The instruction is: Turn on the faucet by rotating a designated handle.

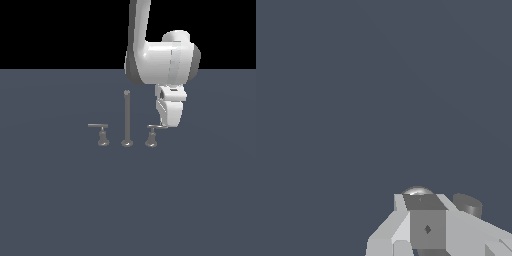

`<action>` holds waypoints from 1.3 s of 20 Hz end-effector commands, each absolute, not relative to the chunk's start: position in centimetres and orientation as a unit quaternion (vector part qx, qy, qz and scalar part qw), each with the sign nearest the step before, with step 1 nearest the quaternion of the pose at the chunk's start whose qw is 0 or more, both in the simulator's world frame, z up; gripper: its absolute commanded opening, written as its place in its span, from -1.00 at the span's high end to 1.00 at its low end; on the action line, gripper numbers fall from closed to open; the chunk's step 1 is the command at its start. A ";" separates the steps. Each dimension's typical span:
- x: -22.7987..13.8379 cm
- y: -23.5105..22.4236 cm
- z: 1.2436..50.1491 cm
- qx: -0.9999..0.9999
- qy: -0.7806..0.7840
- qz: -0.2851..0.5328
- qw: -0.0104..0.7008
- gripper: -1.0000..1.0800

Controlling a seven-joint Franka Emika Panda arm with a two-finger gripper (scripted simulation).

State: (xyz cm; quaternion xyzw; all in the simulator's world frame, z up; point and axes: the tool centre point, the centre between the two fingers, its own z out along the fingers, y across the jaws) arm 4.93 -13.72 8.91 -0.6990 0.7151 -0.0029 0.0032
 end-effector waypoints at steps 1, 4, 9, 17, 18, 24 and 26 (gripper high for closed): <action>4.9 -13.7 8.9 -0.699 0.715 -0.003 0.003 1.00; 4.0 -13.7 8.9 -0.698 0.716 -0.002 0.003 1.00; 2.4 -13.5 8.9 -0.698 0.716 -0.001 0.002 1.00; 0.9 -14.3 8.9 -0.692 0.721 -0.004 0.001 1.00; 0.7 -13.9 8.9 -0.693 0.721 -0.004 0.001 1.00; -0.7 -11.7 8.9 -0.695 0.719 -0.002 0.000 1.00; -1.2 -10.9 8.9 -0.696 0.719 -0.001 0.000 1.00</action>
